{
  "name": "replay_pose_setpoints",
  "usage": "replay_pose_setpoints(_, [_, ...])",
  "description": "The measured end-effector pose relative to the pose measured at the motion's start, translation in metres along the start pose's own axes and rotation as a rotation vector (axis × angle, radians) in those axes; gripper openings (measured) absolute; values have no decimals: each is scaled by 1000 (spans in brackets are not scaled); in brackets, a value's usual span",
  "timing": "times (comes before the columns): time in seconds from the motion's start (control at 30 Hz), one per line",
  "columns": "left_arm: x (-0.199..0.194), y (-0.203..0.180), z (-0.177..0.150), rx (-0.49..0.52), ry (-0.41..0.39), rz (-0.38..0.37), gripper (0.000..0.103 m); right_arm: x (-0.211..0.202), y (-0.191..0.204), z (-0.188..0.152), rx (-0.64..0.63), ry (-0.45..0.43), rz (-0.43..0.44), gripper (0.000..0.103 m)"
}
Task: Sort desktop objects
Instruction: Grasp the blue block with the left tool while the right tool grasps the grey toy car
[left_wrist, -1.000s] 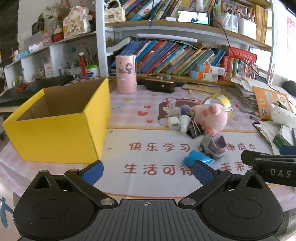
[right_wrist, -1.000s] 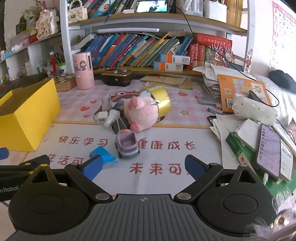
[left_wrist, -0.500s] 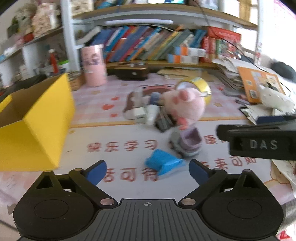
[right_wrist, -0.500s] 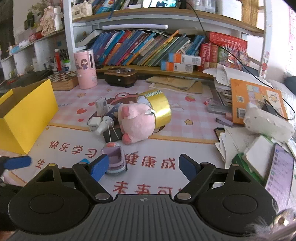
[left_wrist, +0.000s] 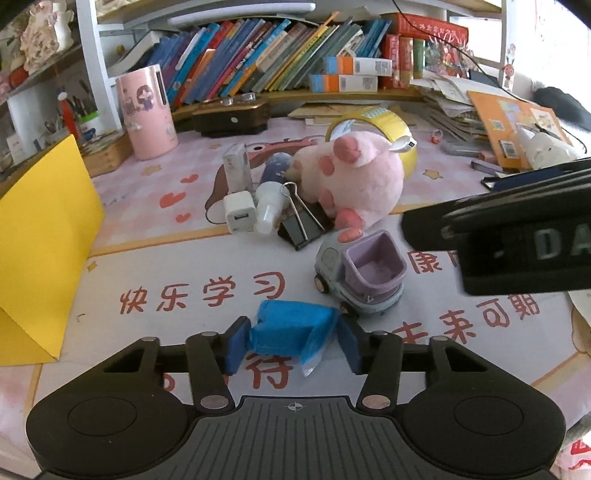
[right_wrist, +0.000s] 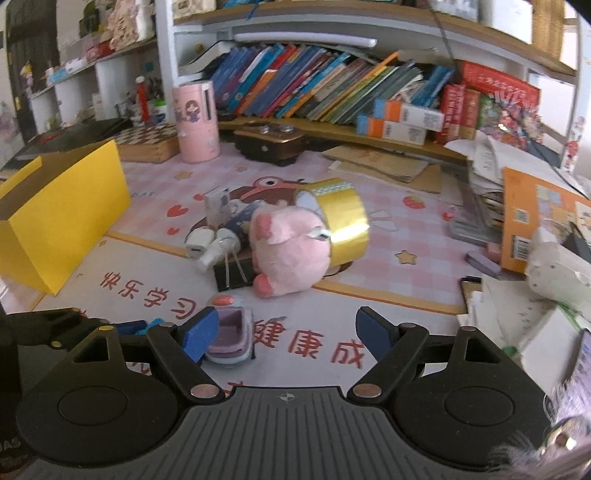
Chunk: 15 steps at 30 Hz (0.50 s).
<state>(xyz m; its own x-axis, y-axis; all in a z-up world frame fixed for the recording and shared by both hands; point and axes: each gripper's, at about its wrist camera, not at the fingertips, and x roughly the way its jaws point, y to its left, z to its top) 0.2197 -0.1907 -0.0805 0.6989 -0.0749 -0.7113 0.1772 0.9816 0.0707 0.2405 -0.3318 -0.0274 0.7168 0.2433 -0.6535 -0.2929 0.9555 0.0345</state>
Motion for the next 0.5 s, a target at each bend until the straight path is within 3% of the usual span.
replay_pose_setpoints(0.03, [-1, 2, -1, -3, 1, 5, 39, 3, 1, 1, -4, 8, 12, 81])
replay_pose_setpoints(0.3, [-16, 34, -7, -104, -8, 99, 36, 34, 21, 6, -51, 97, 93, 79])
replay_pose_setpoints(0.5, [-31, 43, -8, -146, -34, 125, 36, 58, 35, 5, -100, 180, 93, 64])
